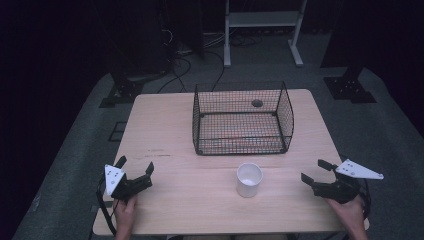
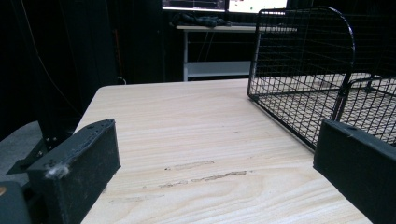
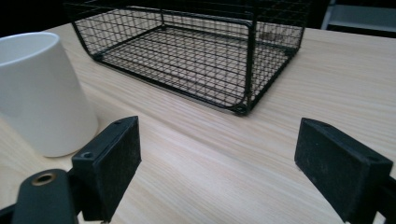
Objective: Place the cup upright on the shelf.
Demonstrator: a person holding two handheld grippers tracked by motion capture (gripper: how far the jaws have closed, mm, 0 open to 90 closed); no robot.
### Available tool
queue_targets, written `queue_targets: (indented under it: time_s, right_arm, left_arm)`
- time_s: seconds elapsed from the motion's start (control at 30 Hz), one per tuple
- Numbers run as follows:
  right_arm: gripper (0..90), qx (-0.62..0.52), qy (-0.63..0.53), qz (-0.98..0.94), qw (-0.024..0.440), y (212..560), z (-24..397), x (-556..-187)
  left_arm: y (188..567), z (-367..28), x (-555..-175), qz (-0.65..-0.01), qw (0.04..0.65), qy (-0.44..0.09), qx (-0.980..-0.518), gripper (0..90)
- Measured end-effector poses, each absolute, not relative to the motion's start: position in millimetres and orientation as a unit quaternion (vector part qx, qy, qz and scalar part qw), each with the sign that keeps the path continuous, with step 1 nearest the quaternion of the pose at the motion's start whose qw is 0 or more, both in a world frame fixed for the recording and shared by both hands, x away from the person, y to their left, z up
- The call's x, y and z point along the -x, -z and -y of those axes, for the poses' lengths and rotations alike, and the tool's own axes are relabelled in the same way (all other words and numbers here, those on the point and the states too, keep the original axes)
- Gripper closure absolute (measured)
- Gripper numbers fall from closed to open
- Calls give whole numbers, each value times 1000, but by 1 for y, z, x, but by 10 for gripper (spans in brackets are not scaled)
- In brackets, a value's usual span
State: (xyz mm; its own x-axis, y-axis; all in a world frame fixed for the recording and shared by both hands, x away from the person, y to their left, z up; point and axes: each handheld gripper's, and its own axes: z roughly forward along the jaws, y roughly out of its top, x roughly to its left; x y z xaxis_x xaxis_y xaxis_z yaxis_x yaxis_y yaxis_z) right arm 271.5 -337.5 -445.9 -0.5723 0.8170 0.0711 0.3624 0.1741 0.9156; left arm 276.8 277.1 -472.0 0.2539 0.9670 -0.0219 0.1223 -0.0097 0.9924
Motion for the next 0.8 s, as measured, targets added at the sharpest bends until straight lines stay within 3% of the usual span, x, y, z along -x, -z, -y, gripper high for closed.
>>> queue_targets:
  time_s: [0.8]
  right_arm:
    - [136, -331, -499, -777, 193, 427, 298, -274]
  left_arm:
    - [472, -277, -277, -465, 528, -399, -588, 0]
